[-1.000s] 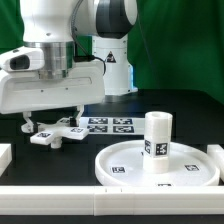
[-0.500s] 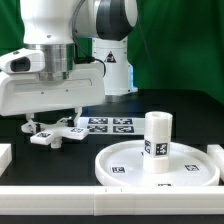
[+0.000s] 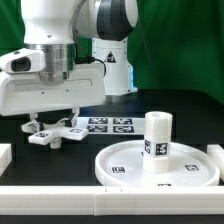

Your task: Assemble round table

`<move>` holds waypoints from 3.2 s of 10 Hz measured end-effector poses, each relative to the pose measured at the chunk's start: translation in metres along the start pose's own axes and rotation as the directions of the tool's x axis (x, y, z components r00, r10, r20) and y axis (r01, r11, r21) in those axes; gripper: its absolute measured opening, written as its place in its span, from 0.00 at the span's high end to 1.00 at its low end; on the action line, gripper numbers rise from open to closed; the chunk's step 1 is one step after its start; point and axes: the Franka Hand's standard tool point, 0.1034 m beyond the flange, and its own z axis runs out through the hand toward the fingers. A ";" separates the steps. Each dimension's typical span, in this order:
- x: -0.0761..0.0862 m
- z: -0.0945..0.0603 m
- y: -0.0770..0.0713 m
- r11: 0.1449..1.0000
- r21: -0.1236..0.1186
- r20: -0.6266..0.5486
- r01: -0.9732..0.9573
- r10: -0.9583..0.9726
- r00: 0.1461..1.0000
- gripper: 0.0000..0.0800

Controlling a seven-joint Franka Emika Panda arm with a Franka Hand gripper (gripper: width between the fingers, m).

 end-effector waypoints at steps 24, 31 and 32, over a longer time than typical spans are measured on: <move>0.158 -0.095 -0.111 0.966 0.049 -0.078 -0.255 0.258 0.963 0.45; 0.155 -0.095 -0.113 0.967 0.048 -0.077 -0.249 0.252 0.965 0.45; 0.156 -0.095 -0.111 0.967 0.048 -0.079 -0.250 0.253 0.964 0.45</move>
Offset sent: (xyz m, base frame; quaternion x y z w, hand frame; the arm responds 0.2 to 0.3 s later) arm 0.0216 0.0591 0.0577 -0.0196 -0.0331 0.0816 0.9959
